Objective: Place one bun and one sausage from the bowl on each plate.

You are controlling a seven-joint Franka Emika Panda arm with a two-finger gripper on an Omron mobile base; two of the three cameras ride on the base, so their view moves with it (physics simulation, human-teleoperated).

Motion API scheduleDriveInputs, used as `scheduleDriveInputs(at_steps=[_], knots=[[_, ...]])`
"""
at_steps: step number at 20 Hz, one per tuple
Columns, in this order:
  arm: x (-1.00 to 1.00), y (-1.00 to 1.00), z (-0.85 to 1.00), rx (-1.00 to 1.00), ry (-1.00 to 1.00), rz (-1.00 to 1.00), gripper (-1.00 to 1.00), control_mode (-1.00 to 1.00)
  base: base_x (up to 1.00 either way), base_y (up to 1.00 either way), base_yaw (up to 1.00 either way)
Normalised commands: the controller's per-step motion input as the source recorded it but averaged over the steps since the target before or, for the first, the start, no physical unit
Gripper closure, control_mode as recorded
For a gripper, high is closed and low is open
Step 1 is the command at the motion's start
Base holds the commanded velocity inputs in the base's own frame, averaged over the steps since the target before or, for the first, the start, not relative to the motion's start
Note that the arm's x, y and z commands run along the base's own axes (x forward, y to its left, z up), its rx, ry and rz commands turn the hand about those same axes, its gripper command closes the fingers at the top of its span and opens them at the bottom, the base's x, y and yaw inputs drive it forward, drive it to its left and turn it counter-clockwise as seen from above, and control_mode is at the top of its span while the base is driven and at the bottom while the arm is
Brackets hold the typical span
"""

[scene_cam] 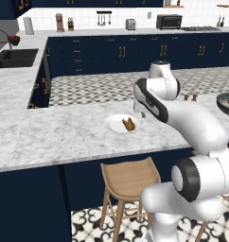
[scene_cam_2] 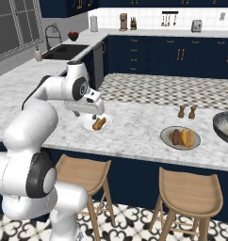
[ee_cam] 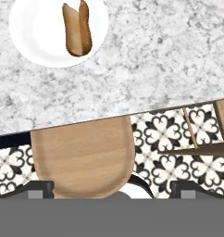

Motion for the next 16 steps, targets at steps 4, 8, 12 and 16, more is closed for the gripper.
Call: scheduleDriveInputs(at_steps=[4, 8, 12, 16], knots=[[-0.42, -0.07, 0.03, 0.00, 0.00, 0.03, -1.00, -1.00, 0.00, 0.00, 0.00], [0.00, 0.00, 0.00, 0.00, 0.00, 0.00, -1.00, 1.00, -0.26, -0.38, 0.00], [0.00, 0.00, 0.00, 0.00, 0.00, 0.00, -1.00, 1.00, -0.23, -0.98, 0.00], [0.00, 0.00, 0.00, 0.00, 0.00, 0.00, -1.00, 1.00, -0.28, -1.00, 0.00]])
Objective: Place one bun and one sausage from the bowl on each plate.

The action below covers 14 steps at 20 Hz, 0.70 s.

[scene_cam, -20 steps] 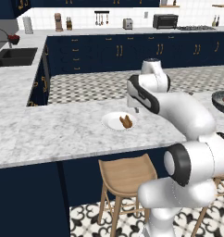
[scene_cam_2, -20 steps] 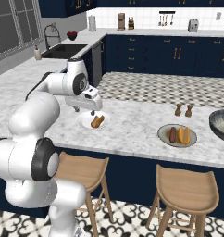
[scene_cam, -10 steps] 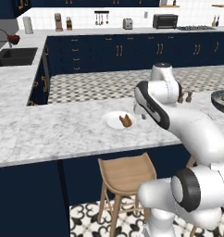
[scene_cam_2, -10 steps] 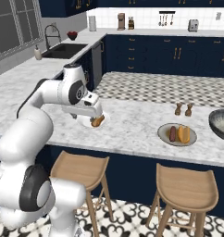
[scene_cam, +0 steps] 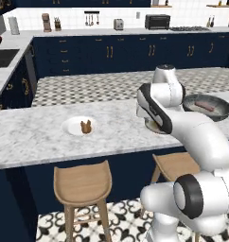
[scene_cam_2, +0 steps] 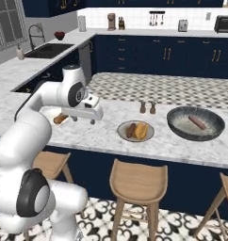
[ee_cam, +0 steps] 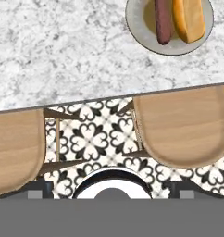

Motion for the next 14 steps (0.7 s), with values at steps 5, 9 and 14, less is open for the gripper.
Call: scheduleDriveInputs(at_steps=[5, 9, 14], knots=[[0.00, 0.00, 0.00, 0.00, 0.00, 0.00, -1.00, 1.00, -0.22, -1.00, -0.04], [0.00, 0.00, 0.00, 0.00, 0.00, 0.00, -1.00, 1.00, 0.00, -0.99, -0.02], [0.00, 0.00, 0.00, 0.00, 0.00, 0.00, -1.00, 1.00, 0.00, -0.62, 0.00]])
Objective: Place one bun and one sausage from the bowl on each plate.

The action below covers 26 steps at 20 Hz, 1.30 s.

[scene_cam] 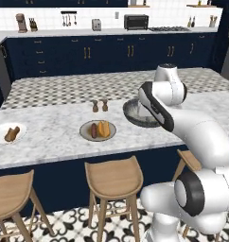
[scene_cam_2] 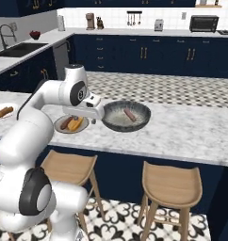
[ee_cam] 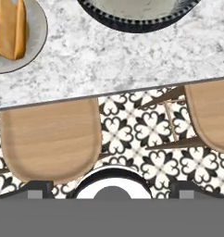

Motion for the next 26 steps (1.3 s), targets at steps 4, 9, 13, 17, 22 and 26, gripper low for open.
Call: scheduleDriveInputs(at_steps=[4, 9, 13, 17, 22, 26], knots=[[0.00, 0.00, 0.00, 0.00, 0.00, 0.00, -1.00, 1.00, 0.04, -0.24, 0.00], [0.00, 0.00, 0.00, 0.00, 0.00, 0.00, -1.00, 1.00, 0.12, -0.46, -0.03], [0.00, 0.00, 0.00, 0.00, 0.00, 0.00, -1.00, 1.00, 0.13, -0.54, -0.04], [0.00, 0.00, 0.00, 0.00, 0.00, 0.00, -1.00, 1.00, 0.51, -0.11, 0.00], [0.00, 0.00, 0.00, 0.00, 0.00, 0.00, -1.00, 1.00, 0.57, -0.10, 0.00], [0.46, -0.11, 0.00, 0.00, 0.00, 0.00, -1.00, -1.00, 0.30, -0.11, 0.00]])
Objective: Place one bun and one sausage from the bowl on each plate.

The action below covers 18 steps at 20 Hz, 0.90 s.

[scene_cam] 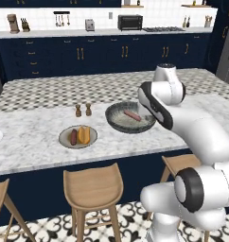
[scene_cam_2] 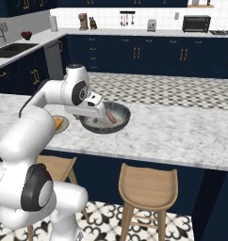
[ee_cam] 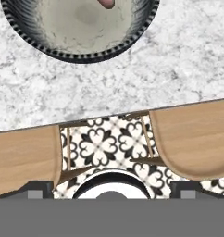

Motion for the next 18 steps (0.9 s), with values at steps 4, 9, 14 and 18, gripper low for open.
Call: scheduleDriveInputs(at_steps=[4, 9, 14, 18], knots=[[1.00, -0.12, 0.00, 0.00, 0.00, 0.01, -1.00, -1.00, 0.00, 0.00, 0.00], [0.92, -0.08, -0.03, 0.00, 0.02, 0.02, -1.00, -1.00, 0.00, 0.00, 0.00], [0.62, 0.00, -0.24, 0.00, 0.01, 0.03, -1.00, -1.00, 0.00, 0.00, 0.00], [0.56, 0.00, -0.31, 0.00, 0.00, 0.03, -1.00, -1.00, 0.00, 0.00, 0.00]])
